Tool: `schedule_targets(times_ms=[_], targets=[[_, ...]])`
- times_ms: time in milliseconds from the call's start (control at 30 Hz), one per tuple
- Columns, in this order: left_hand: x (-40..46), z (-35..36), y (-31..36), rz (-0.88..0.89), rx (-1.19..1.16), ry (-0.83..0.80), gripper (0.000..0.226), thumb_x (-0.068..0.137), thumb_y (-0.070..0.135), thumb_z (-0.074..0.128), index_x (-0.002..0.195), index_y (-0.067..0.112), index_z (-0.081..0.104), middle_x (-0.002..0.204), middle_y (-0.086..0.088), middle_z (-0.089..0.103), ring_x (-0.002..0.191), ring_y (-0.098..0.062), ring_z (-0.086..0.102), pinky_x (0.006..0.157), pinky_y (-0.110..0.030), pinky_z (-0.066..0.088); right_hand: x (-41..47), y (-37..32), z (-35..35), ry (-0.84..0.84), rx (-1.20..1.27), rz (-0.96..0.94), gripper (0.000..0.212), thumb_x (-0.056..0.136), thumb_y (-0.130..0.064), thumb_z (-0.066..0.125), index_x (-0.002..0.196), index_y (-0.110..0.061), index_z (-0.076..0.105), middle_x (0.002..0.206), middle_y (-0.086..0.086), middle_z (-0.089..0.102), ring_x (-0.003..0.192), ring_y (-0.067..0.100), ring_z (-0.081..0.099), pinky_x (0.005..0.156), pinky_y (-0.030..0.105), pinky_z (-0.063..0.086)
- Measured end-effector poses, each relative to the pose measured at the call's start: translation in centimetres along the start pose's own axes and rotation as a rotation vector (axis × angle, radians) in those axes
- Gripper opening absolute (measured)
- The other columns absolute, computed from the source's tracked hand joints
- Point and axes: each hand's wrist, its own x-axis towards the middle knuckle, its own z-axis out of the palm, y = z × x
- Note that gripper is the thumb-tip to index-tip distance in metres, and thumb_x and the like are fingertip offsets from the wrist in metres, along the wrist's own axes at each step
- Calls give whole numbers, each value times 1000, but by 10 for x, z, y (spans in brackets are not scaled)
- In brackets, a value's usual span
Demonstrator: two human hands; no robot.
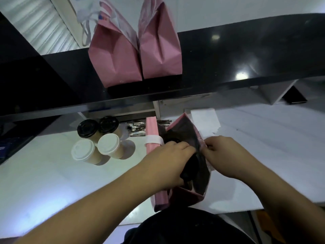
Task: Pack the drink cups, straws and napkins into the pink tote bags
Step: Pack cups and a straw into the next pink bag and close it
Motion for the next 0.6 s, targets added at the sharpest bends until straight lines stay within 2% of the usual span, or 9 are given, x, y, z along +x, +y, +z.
schedule_targets(times_ms=[133, 233, 300, 400, 467, 600], targets=[[9, 7, -5, 24, 5, -77, 64, 70, 41, 88, 120, 24, 52, 122, 3, 61, 111, -24, 53, 90, -45, 54, -1, 2, 0, 8, 8, 7, 41, 101, -32, 49, 63, -16, 48, 59, 1, 55, 58, 21, 54, 52, 36, 38], [14, 14, -11, 54, 16, -119, 69, 71, 42, 88, 126, 24, 52, 122, 2, 59, 110, -25, 53, 89, -42, 54, -2, 3, -1, 17, 10, 11, 40, 100, -32, 49, 64, -15, 48, 59, 1, 56, 59, 21, 54, 52, 36, 37], [15, 22, -12, 95, 53, -145, 70, 76, 35, 85, 136, 24, 49, 124, 1, 57, 110, -25, 54, 89, -43, 56, -3, 4, -1, 12, 12, 9, 40, 101, -33, 48, 66, -13, 51, 61, 2, 58, 60, 21, 55, 53, 37, 39], [15, 32, -16, 163, 129, -149, 77, 82, 13, 75, 150, 23, 40, 134, -1, 55, 111, -27, 54, 88, -44, 56, -3, 4, 0, 10, 20, -7, 40, 101, -33, 48, 66, -15, 53, 61, 0, 57, 59, 19, 54, 51, 34, 37], [16, 36, -19, 191, 160, -157, 78, 84, 8, 71, 154, 20, 39, 140, -4, 54, 112, -28, 53, 90, -45, 55, -3, 4, -1, 12, 23, -15, 41, 102, -34, 47, 66, -15, 53, 60, 0, 56, 57, 18, 52, 50, 32, 35], [19, 43, -17, 210, 163, -173, 80, 81, 26, 78, 152, 19, 42, 139, -4, 53, 111, -26, 50, 87, -40, 53, -1, 3, -1, 1, 12, -21, 41, 102, -34, 47, 66, -15, 53, 60, 0, 56, 58, 19, 53, 50, 33, 37]])
